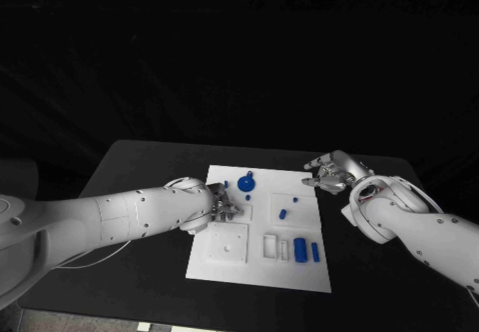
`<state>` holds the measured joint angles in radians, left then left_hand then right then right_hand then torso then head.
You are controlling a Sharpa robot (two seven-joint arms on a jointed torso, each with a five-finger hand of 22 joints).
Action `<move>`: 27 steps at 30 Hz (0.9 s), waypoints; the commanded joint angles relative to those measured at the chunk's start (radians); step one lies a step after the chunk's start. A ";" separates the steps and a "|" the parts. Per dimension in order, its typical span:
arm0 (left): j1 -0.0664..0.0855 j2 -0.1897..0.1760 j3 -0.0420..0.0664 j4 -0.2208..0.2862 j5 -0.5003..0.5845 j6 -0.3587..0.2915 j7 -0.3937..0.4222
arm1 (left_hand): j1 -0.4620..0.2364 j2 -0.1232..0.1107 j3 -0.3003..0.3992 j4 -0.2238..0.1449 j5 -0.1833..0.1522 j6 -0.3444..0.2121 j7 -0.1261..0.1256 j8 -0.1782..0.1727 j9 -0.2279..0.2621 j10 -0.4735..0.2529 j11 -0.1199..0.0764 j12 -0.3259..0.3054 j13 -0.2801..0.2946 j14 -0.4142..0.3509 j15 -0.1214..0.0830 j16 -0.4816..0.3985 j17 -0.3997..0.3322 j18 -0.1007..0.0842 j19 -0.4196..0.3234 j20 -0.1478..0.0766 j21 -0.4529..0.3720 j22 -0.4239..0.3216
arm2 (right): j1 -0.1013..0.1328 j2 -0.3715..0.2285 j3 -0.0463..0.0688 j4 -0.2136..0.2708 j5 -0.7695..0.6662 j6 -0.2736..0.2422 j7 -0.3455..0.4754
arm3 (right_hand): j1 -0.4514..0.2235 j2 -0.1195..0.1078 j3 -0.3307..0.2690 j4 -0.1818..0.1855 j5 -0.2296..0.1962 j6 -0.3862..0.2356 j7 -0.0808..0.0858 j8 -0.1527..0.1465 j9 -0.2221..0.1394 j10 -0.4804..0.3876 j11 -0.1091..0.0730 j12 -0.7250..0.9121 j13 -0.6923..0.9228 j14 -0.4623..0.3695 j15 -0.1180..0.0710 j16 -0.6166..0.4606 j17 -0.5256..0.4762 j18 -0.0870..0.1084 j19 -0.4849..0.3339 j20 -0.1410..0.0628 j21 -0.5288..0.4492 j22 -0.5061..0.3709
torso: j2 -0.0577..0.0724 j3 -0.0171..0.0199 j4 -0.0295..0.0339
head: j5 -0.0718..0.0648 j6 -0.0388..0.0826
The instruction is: Assemble the parts on the task board
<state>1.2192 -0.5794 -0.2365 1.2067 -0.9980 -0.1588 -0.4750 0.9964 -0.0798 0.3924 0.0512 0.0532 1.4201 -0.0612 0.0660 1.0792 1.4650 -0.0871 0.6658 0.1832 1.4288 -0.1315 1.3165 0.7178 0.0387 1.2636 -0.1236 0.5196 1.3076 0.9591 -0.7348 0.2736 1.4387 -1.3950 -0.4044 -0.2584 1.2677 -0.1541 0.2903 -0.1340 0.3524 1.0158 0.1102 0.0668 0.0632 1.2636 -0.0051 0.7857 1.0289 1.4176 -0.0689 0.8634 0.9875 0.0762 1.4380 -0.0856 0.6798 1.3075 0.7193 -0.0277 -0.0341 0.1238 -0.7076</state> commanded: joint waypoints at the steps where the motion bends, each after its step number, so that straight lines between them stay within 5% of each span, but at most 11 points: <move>1: -0.005 -0.001 -0.004 -0.004 0.005 0.002 -0.021 | 0.006 -0.023 0.008 0.019 -0.001 0.002 -0.002 0.002 -0.002 0.051 0.003 -0.004 -0.002 0.000 -0.006 -0.004 0.000 0.000 0.001 -0.006 -0.008 0.015 | -0.001 0.000 0.000 0.000 -0.001 0.001 0.008 | -0.007 0.000 0.007 0.002 0.006 0.009 0.002 -0.005 -0.001 -0.006 -0.002 0.004 0.000 -0.004 -0.003 0.002 0.001 0.006 0.004 -0.004 0.006 0.080 | 0.000 -0.0008 -0.0002 | 0.000 -0.001; 5: -0.005 -0.002 -0.004 -0.004 0.005 0.001 -0.021 | 0.011 -0.043 0.011 0.040 -0.002 0.005 -0.002 0.002 -0.003 0.051 0.003 -0.005 -0.003 -0.001 -0.007 -0.005 0.000 -0.002 0.001 -0.007 -0.009 0.016 | -0.002 0.001 0.000 -0.001 0.000 0.001 0.008 | -0.007 0.000 0.007 0.002 0.006 0.009 0.002 -0.005 -0.001 -0.006 -0.002 0.004 0.000 -0.004 -0.003 0.002 0.001 0.006 0.004 -0.004 0.006 0.080 | 0.000 -0.0008 0.0003 | 0.001 -0.002; 10: -0.005 -0.009 -0.004 -0.001 0.007 0.001 -0.015 | 0.002 -0.103 -0.011 0.092 -0.005 0.013 -0.002 0.003 -0.005 0.051 0.002 -0.005 -0.007 -0.002 -0.010 -0.005 0.002 -0.007 0.001 -0.015 -0.010 0.015 | -0.004 0.001 0.000 -0.001 0.000 0.000 0.008 | -0.007 0.000 0.007 0.002 0.006 0.009 0.002 -0.005 -0.001 -0.006 -0.002 0.004 0.000 -0.004 -0.003 0.002 0.001 0.006 0.004 -0.004 0.006 0.080 | 0.000 -0.0013 -0.0001 | -0.001 -0.002; 18: -0.005 -0.026 0.000 0.014 0.027 0.030 -0.001 | 0.069 -0.123 -0.265 0.202 -0.005 0.010 0.000 0.001 -0.013 0.050 0.002 -0.010 -0.016 -0.004 -0.012 -0.014 -0.004 -0.020 0.000 -0.025 -0.015 0.015 | -0.007 0.001 0.000 -0.001 0.000 -0.001 0.008 | -0.007 0.000 0.007 0.002 0.006 0.009 0.002 -0.005 -0.001 -0.006 -0.002 0.004 0.000 -0.004 -0.003 0.002 0.001 0.006 0.004 -0.004 0.006 0.080 | 0.000 -0.0020 -0.0014 | -0.003 0.000; 27: 0.008 -0.040 0.006 0.034 0.056 0.049 0.011 | 0.083 -0.130 -0.321 0.233 -0.004 0.002 0.003 0.001 -0.026 0.051 0.001 -0.016 -0.023 -0.004 -0.014 -0.023 -0.007 -0.027 0.001 -0.031 -0.021 0.015 | -0.011 0.002 0.001 -0.002 0.000 -0.001 0.009 | -0.009 0.000 0.009 0.001 0.008 0.006 0.002 -0.005 -0.001 -0.006 -0.002 0.002 -0.001 -0.004 -0.003 0.001 0.001 0.006 0.004 -0.004 0.005 0.080 | -0.001 -0.0008 0.0002 | -0.004 0.004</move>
<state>1.2226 -0.6182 -0.2325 1.2343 -0.9712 -0.1367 -0.4796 1.0688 -0.2080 0.0768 0.2841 0.0532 1.4273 -0.0611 0.0658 1.0544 1.4650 -0.0871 0.6543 0.1617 1.4247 -0.1356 1.2999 0.7120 0.0225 1.2615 -0.1471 0.5043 1.3074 0.9498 -0.7337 0.2736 1.4360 -1.3927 -0.4057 -0.2579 1.2677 -0.1541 0.2931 -0.1311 0.3569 1.0158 0.1102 0.0668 0.0632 1.2636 -0.0051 0.7857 1.0287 1.4176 -0.0689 0.8635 0.9875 0.0762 1.4380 -0.0856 0.6798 1.3074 0.7186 -0.0290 -0.0348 0.1206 -0.7052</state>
